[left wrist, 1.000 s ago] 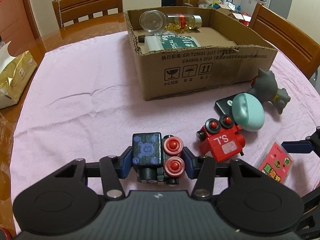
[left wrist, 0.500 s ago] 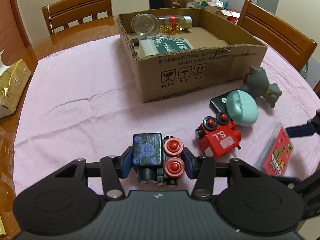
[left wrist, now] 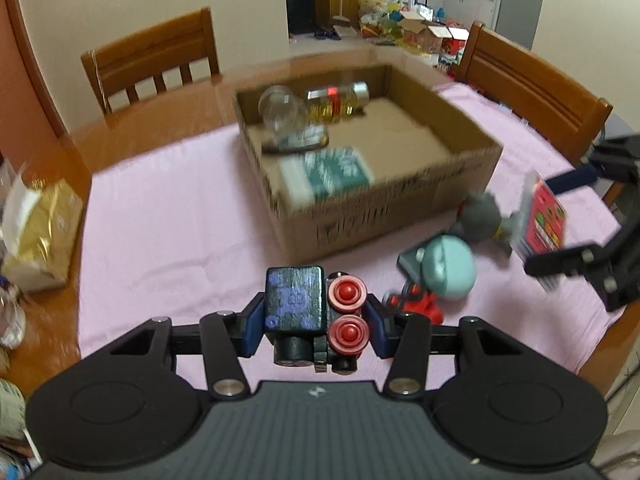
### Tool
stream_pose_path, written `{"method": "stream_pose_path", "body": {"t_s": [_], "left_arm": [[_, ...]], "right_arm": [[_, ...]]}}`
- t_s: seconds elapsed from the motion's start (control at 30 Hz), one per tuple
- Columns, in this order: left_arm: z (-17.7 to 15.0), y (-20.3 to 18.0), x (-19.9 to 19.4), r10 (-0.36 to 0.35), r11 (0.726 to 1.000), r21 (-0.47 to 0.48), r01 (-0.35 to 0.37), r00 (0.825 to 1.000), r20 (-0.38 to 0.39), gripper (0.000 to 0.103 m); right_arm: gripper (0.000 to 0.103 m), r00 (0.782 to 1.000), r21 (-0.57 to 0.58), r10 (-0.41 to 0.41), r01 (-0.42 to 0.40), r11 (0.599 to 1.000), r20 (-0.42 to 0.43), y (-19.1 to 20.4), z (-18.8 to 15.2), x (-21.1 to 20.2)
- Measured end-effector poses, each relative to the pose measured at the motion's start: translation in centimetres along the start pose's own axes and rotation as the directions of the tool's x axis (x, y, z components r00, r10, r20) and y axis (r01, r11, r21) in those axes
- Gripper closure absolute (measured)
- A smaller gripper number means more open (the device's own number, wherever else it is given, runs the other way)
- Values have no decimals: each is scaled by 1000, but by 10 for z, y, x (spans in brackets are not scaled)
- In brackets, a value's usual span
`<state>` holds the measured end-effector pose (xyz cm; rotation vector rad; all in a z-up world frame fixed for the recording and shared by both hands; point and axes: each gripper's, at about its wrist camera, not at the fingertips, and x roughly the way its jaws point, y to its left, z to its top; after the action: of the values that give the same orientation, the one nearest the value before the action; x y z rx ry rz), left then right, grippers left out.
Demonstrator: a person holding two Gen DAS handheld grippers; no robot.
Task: Organize rigid objects
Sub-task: 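Carry the train car toward the box while right gripper drops the pink card case inside, then lower the navy train car into the box and open the left gripper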
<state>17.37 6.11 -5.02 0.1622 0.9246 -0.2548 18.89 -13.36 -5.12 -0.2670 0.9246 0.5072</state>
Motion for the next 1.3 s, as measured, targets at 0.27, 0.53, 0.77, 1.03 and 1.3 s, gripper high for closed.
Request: {"method": "stream_pose_path", "body": {"t_s": [0.27,0.53,0.77,1.03,1.3], "left_arm": [[45,-12,-11,24,1000,-3,-24,998,64,54],[77,-19,2,56,998,-15,-55,993,107,54],[98,-26,16,47,999,-10,-46,991,122,54],[125,-37,34,1,999,37,-6,990,138,54],[150,-52,72,-30,998,64,23,992,123,54]], "right_arm": [[10,995,-67,0,6,998,99,-41,54,-8],[8,993,-74,-19,27,997,114,-70,92,30],[0,995,-8,7,-6,1000,101,-80,81,38],[0,994,61,-29,23,998,106,-82,58,26],[0,994,120,-58,47,992,96,-86,41,19]]}}
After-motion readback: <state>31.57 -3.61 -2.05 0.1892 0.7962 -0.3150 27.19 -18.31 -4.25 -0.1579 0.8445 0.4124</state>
